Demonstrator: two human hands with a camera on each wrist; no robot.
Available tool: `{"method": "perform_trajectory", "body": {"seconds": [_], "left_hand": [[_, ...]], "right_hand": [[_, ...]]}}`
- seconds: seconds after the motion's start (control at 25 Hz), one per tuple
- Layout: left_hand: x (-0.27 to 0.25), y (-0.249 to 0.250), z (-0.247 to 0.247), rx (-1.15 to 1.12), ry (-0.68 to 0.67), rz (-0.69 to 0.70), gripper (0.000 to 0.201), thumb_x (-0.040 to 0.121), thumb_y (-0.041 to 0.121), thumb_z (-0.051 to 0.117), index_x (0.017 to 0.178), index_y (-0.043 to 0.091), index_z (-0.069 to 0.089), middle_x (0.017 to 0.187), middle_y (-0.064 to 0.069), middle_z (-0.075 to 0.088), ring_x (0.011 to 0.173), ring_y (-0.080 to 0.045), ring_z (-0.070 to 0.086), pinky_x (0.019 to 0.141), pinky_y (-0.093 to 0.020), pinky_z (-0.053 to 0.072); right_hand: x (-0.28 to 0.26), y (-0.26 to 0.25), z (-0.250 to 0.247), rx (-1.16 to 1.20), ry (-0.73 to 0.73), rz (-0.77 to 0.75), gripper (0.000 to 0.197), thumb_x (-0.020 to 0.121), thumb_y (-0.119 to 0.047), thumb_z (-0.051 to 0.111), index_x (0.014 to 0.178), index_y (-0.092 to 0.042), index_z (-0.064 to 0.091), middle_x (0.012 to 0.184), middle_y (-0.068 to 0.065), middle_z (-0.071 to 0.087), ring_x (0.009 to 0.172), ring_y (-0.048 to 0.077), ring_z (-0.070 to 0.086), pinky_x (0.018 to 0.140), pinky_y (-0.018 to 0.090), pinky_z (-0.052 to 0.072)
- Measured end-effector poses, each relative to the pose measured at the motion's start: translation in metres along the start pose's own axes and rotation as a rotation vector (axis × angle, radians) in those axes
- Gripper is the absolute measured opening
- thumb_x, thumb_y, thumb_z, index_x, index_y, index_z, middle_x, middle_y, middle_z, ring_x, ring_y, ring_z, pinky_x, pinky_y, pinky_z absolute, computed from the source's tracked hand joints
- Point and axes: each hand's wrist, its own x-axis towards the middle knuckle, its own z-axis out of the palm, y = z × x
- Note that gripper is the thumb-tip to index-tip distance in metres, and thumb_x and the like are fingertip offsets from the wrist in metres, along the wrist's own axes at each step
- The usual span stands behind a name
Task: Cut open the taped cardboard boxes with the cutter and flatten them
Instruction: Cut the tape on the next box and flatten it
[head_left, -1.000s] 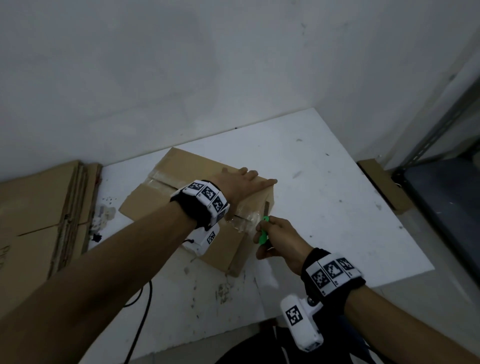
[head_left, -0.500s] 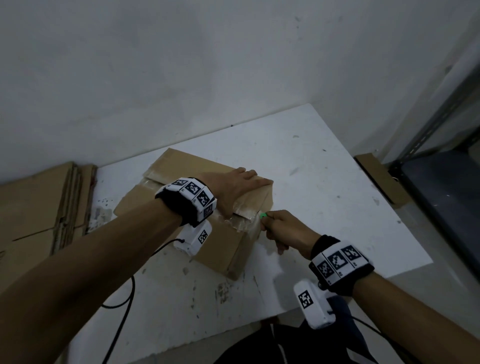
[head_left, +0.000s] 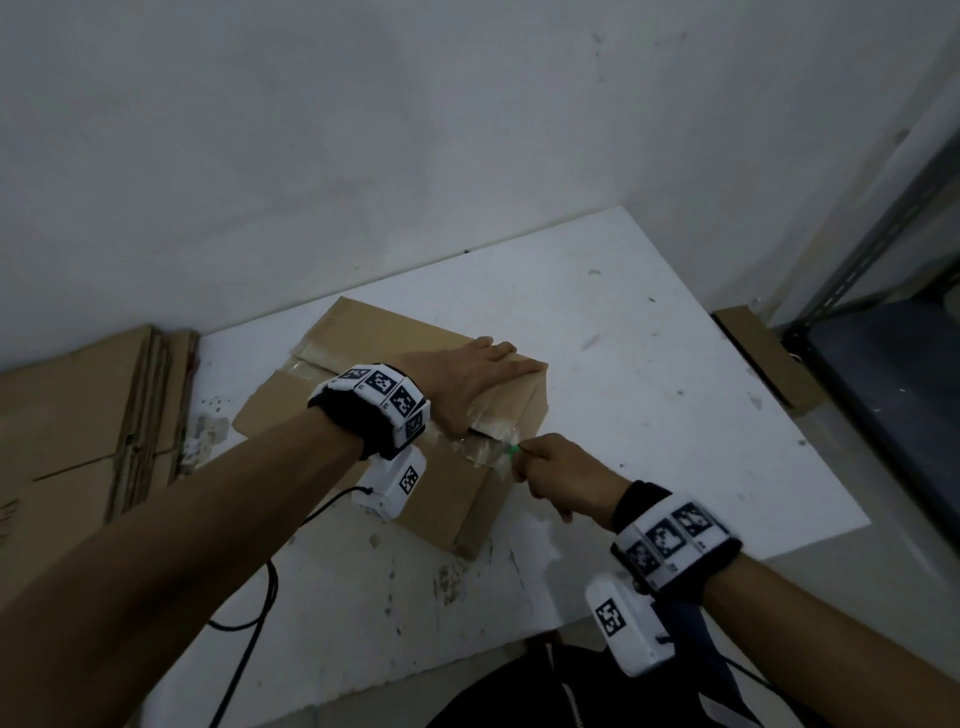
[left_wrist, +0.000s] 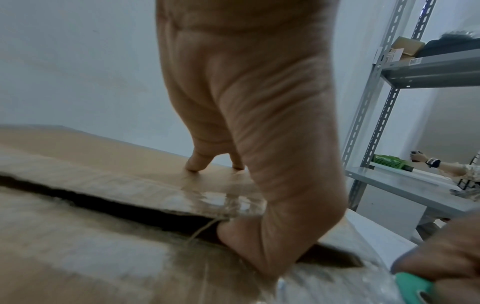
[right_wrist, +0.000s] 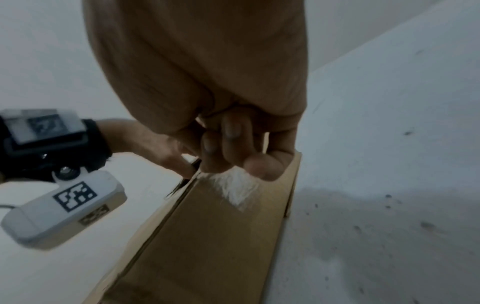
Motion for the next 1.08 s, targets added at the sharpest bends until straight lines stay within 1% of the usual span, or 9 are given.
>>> {"method": "perform_trajectory", "body": {"seconds": [0.16,0.28,0.36,0.4,0.48,0.52,0.6,0.72,1.08], "left_hand": [[-0.007,0.004,-0.005,-0.039,-0.042,-0.009,0.124,0.072,0.03,0.085,0.155,0.045,-0.007,0.167,-0.002,-0.004,0.153,-0.03,-0.004,0.117,-0.06,0.022],[-0.02,0.004,0.004,-0.166,0.138,-0.028,0.092,0.076,0.029,0.08,0.153,0.034,0.029,0.163,-0.008,0.018,0.15,-0.028,0.017,0.114,-0.048,0.029],[-0.037,0.0,0.022,-0.171,0.483,-0.022,0.045,0.072,0.039,0.075,0.11,0.02,0.062,0.118,-0.009,0.058,0.107,-0.03,0.054,0.084,-0.043,0.046],[-0.045,-0.003,0.034,-0.15,0.645,-0.032,0.033,0.073,0.046,0.069,0.086,0.017,0.059,0.087,-0.002,0.057,0.079,-0.024,0.053,0.068,-0.038,0.041],[-0.058,0.001,0.059,-0.161,0.785,-0.083,0.04,0.084,0.053,0.058,0.066,0.018,0.051,0.063,0.004,0.048,0.057,-0.018,0.044,0.055,-0.034,0.037],[-0.061,0.005,0.071,-0.161,0.796,-0.103,0.044,0.09,0.056,0.055,0.068,0.018,0.056,0.065,0.002,0.053,0.058,-0.018,0.048,0.055,-0.036,0.042],[-0.062,0.012,0.09,-0.106,0.748,-0.145,0.056,0.091,0.07,0.05,0.1,0.017,0.068,0.102,-0.007,0.067,0.092,-0.025,0.062,0.082,-0.042,0.052],[-0.067,0.024,0.092,-0.161,0.592,-0.157,0.099,0.069,0.089,0.053,0.143,0.024,0.048,0.153,-0.015,0.037,0.139,-0.033,0.037,0.113,-0.052,0.035],[-0.084,0.025,0.067,-0.045,0.25,0.096,0.142,0.043,0.089,0.072,0.157,0.031,0.013,0.156,-0.004,0.024,0.142,-0.024,0.023,0.119,-0.046,0.02]], "right_hand": [[-0.002,0.002,0.002,-0.035,-0.061,0.005,0.02,0.096,-0.008,0.04,0.081,-0.005,0.052,0.069,0.015,0.046,0.039,0.016,0.036,0.039,0.025,0.038],[-0.005,0.009,-0.009,0.003,-0.062,0.047,0.025,0.1,-0.011,0.039,0.079,-0.008,0.053,0.068,0.008,0.049,0.04,0.015,0.037,0.041,0.025,0.037],[-0.005,0.009,-0.01,0.014,-0.048,0.046,0.026,0.101,-0.013,0.04,0.078,-0.009,0.053,0.066,0.007,0.047,0.04,0.016,0.035,0.043,0.026,0.037],[-0.004,0.008,-0.009,0.014,-0.04,0.04,0.027,0.102,-0.014,0.04,0.078,-0.009,0.052,0.065,0.006,0.046,0.04,0.016,0.034,0.043,0.026,0.037],[-0.004,0.008,-0.007,-0.003,-0.013,0.033,0.029,0.103,-0.016,0.04,0.077,-0.009,0.053,0.065,0.006,0.045,0.038,0.014,0.033,0.042,0.026,0.037],[-0.004,0.007,-0.006,-0.011,0.002,0.036,0.03,0.103,-0.016,0.04,0.077,-0.009,0.053,0.065,0.006,0.045,0.036,0.013,0.033,0.041,0.025,0.036],[-0.003,0.006,-0.006,0.004,0.01,0.053,0.029,0.102,-0.016,0.041,0.076,-0.009,0.053,0.064,0.006,0.044,0.035,0.012,0.033,0.041,0.024,0.036],[-0.003,0.005,-0.008,0.063,-0.049,0.092,0.026,0.097,-0.01,0.042,0.073,-0.009,0.052,0.059,0.006,0.04,0.039,0.015,0.031,0.043,0.026,0.036],[-0.011,0.001,-0.003,-0.02,0.029,0.071,0.026,0.096,-0.011,0.045,0.071,-0.009,0.053,0.063,0.006,0.042,0.031,0.01,0.032,0.041,0.025,0.035]]}}
